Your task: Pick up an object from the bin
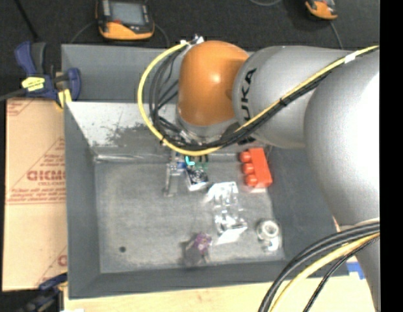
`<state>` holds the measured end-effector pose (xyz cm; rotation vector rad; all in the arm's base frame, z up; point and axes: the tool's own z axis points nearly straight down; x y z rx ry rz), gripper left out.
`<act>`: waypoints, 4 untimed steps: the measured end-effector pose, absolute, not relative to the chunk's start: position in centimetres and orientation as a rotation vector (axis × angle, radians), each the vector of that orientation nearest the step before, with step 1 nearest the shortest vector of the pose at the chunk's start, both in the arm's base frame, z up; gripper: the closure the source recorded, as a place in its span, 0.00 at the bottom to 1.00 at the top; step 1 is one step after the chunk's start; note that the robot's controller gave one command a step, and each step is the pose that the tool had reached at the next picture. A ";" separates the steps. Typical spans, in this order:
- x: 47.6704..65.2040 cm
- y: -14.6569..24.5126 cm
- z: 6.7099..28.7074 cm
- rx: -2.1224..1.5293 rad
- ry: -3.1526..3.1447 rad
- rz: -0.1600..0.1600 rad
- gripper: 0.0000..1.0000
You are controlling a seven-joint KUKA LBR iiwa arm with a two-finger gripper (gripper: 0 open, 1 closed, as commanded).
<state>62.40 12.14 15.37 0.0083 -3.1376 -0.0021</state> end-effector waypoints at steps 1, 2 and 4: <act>64.4 4.5 8.6 -0.133 -3.139 0.003 0.00; 64.6 4.9 9.1 -0.127 -3.147 -0.003 1.00; 62.4 5.0 17.8 1.227 -2.902 0.003 1.00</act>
Offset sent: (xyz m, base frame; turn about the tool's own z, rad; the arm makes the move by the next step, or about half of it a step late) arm 0.0193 -0.0709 -0.0652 0.0822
